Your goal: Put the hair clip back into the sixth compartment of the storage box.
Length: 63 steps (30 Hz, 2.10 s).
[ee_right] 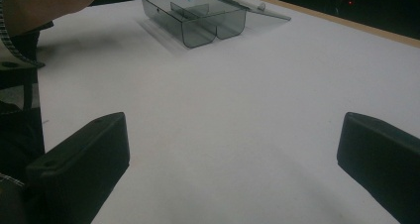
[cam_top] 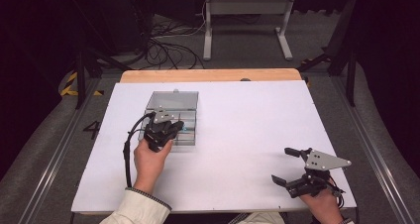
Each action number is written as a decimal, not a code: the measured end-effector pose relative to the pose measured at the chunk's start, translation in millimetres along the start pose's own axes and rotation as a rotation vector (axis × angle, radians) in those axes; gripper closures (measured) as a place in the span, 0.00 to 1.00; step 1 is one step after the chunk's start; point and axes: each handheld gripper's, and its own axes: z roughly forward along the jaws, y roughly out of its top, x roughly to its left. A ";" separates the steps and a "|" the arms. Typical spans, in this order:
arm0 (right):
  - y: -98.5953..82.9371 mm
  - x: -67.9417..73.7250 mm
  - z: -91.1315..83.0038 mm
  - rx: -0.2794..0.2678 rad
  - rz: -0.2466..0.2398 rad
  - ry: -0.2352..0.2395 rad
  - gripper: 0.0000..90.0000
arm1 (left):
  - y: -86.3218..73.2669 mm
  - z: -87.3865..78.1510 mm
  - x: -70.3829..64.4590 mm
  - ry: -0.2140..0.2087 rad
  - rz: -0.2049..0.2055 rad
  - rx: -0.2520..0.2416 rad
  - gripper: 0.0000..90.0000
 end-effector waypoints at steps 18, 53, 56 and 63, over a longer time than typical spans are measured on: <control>-0.1 -0.1 -0.5 -0.002 0.001 -0.001 0.01 | -11.2 15.3 9.0 -0.011 -0.018 0.041 0.98; -0.5 -0.4 1.1 0.001 0.004 0.006 0.01 | -15.6 31.8 8.8 -0.044 -0.020 0.124 0.98; -0.6 -0.3 1.0 0.001 0.004 0.006 0.01 | -15.6 32.2 8.8 -0.042 -0.015 0.124 0.98; -0.6 -0.2 1.2 0.002 0.004 0.009 0.01 | -15.3 30.8 8.5 -0.039 -0.017 0.121 0.91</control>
